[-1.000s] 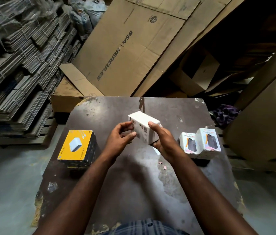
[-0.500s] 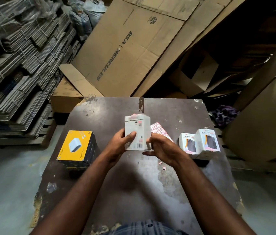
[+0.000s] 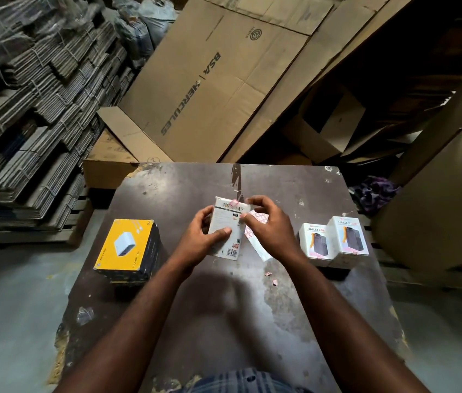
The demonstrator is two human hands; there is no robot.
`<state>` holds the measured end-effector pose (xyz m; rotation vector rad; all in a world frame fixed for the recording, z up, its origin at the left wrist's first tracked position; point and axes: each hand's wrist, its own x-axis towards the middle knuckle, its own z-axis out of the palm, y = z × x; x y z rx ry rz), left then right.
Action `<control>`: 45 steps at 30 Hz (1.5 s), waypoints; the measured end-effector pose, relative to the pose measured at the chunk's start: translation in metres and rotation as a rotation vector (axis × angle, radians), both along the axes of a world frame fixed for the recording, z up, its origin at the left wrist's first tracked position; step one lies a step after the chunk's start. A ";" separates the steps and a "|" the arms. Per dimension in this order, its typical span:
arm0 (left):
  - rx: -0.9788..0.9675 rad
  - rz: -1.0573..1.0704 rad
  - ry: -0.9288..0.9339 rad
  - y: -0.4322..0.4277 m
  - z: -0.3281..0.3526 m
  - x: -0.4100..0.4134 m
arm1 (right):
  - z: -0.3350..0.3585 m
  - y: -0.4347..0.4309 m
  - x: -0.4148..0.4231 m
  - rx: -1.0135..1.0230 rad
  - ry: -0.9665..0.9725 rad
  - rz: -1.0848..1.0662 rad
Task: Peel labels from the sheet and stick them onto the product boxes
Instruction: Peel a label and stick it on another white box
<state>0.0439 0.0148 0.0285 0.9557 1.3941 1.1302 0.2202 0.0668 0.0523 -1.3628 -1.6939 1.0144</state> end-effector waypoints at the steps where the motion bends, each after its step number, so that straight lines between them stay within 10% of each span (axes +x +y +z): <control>1: 0.009 -0.013 0.011 0.000 0.000 0.001 | 0.001 0.000 0.000 0.045 -0.020 -0.004; 30: 0.197 -0.063 0.315 -0.005 -0.001 0.008 | 0.011 0.006 0.008 -0.049 0.211 0.054; 45: 0.195 -0.173 0.292 -0.002 0.006 0.003 | 0.035 0.018 0.010 0.119 -0.338 0.378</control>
